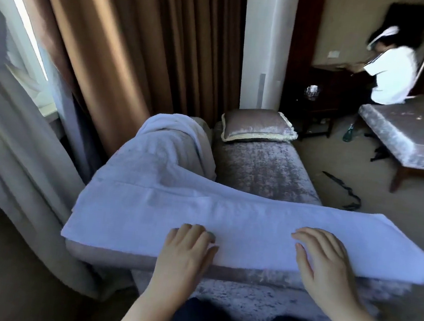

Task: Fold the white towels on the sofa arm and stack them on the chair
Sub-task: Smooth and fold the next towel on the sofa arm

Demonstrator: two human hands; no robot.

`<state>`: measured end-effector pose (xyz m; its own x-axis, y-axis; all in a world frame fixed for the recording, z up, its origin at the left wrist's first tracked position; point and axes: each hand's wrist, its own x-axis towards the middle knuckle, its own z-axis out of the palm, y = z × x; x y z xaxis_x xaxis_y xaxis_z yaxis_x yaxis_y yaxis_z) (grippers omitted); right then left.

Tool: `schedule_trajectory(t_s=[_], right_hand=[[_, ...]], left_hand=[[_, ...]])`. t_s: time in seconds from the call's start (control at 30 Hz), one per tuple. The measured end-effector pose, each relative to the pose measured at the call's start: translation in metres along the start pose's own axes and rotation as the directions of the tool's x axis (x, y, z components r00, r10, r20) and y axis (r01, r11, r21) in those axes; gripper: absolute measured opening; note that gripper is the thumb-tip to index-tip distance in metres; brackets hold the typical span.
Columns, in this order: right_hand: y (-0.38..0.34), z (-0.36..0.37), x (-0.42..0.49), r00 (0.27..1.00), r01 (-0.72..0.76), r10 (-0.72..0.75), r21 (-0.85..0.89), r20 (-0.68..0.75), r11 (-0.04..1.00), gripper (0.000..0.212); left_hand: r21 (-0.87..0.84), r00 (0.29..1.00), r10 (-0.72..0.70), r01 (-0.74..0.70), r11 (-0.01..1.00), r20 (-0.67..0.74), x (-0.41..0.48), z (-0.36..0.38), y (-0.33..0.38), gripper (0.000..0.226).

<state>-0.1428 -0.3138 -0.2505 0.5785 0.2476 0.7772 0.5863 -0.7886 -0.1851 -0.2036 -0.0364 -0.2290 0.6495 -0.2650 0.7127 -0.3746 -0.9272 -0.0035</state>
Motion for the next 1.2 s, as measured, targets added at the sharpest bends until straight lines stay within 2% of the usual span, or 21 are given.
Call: schedule_trajectory(t_s=[0.07, 0.13, 0.23, 0.37, 0.43, 0.5, 0.7, 0.77, 0.8, 0.9, 1.0, 1.13, 1.2], right_hand=[[0.036, -0.027, -0.027, 0.995, -0.099, 0.096, -0.085, -0.042, 0.991, 0.031], [0.072, -0.049, -0.051, 0.983, -0.181, 0.176, -0.157, -0.046, 0.971, 0.033], [0.106, -0.067, -0.075, 0.975, -0.218, 0.222, -0.235, -0.013, 0.947, 0.038], [0.12, -0.07, -0.078, 0.962, -0.266, 0.274, -0.213, 0.005, 0.94, 0.034], [0.124, -0.069, -0.073, 0.958, -0.275, 0.285, -0.203, 0.02, 0.94, 0.022], [0.128, -0.068, -0.068, 0.952, -0.294, 0.305, -0.188, 0.033, 0.937, 0.026], [0.135, -0.07, -0.064, 0.959, -0.262, 0.277, -0.185, 0.056, 0.947, 0.029], [0.134, -0.074, -0.072, 0.975, -0.217, 0.223, -0.181, 0.013, 0.959, 0.018], [0.133, -0.077, -0.077, 0.982, -0.188, 0.19, -0.173, -0.005, 0.967, 0.011], [0.131, -0.079, -0.097, 0.987, -0.158, 0.161, -0.174, 0.004, 0.972, 0.025], [0.135, -0.078, -0.113, 0.98, -0.184, 0.195, -0.175, 0.049, 0.967, 0.026], [0.137, -0.091, -0.098, 0.974, -0.223, 0.224, -0.061, 0.009, 0.973, 0.025], [0.139, -0.094, -0.087, 0.967, -0.246, 0.251, -0.105, 0.041, 0.964, 0.034]], left_hand=[[-0.067, 0.996, 0.074, -0.071, 0.995, 0.04, -0.002, 0.026, 0.034, 0.009], [-0.097, 0.995, 0.079, -0.073, 0.993, 0.058, 0.0, 0.046, 0.058, 0.012], [-0.09, 0.996, 0.053, -0.047, 0.995, 0.069, 0.003, 0.063, 0.081, 0.01], [-0.034, 0.995, -0.055, 0.058, 0.998, 0.086, 0.005, 0.068, 0.094, 0.013], [0.026, 0.99, -0.096, 0.093, 0.995, 0.102, 0.005, 0.068, 0.097, 0.023], [0.08, 0.986, -0.127, 0.118, 0.99, 0.111, 0.008, 0.069, 0.101, 0.034], [0.157, 0.977, -0.173, 0.152, 0.976, 0.125, 0.015, 0.071, 0.11, 0.041], [0.183, 0.974, -0.161, 0.132, 0.974, 0.158, 0.015, 0.069, 0.11, 0.04], [0.197, 0.974, -0.147, 0.112, 0.974, 0.172, 0.015, 0.067, 0.11, 0.037], [0.207, 0.986, -0.076, 0.044, 0.977, 0.152, 0.012, 0.064, 0.113, 0.014], [0.173, 0.989, 0.007, -0.033, 0.984, 0.151, 0.002, 0.065, 0.114, 0.019], [0.118, 0.988, -0.08, 0.065, 0.991, 0.132, 0.006, 0.062, 0.112, 0.018], [0.132, 0.985, -0.112, 0.094, 0.987, 0.131, 0.012, 0.063, 0.114, 0.017]])
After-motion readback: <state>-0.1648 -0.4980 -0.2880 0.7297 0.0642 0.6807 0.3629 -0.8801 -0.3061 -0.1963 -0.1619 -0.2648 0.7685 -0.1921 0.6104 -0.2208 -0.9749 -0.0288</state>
